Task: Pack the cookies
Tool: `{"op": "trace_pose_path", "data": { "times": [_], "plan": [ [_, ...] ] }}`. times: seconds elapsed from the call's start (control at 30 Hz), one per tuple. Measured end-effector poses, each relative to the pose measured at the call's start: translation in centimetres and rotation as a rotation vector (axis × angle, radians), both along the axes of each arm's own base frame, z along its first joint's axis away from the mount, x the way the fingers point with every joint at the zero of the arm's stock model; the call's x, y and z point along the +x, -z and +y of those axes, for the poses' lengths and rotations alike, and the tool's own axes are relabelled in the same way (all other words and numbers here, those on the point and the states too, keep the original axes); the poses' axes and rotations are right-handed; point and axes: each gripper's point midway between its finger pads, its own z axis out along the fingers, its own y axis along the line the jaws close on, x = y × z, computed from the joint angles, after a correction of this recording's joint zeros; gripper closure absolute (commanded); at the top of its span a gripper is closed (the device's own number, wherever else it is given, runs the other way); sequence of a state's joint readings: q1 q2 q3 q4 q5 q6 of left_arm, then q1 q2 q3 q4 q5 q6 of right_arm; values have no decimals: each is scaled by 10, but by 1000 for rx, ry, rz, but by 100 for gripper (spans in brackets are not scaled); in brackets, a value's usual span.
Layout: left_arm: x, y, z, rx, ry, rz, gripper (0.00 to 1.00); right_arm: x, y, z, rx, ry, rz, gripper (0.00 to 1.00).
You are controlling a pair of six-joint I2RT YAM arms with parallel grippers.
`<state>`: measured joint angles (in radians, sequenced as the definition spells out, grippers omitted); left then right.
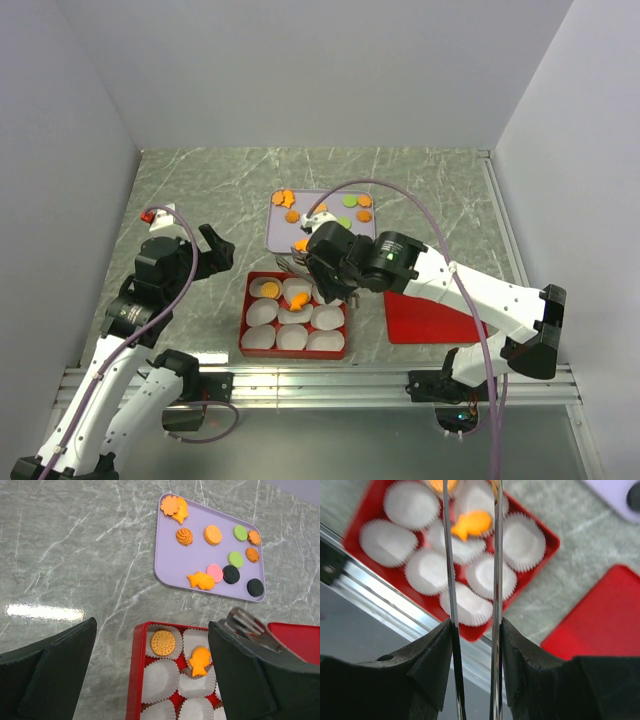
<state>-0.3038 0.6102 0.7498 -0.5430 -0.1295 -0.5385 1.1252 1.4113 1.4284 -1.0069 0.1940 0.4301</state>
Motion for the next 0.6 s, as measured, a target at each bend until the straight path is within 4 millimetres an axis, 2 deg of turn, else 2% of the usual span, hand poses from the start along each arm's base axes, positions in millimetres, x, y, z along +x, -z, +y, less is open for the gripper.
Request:
{"op": "trace_pose_path", "data": {
  "times": [0.13, 0.23, 0.4, 0.6],
  "plan": [
    [0, 0, 0, 0, 0, 1, 1, 16, -24, 9, 54, 33, -36, 52],
    [0, 0, 0, 0, 0, 1, 1, 36, -31, 6, 72, 95, -48, 52],
    [0, 0, 0, 0, 0, 0, 1, 73, -26, -9, 42, 201, -40, 55],
    [-1, -2, 1, -1, -3, -7, 1, 101, -12, -4, -11, 224, -9, 54]
  ]
}}
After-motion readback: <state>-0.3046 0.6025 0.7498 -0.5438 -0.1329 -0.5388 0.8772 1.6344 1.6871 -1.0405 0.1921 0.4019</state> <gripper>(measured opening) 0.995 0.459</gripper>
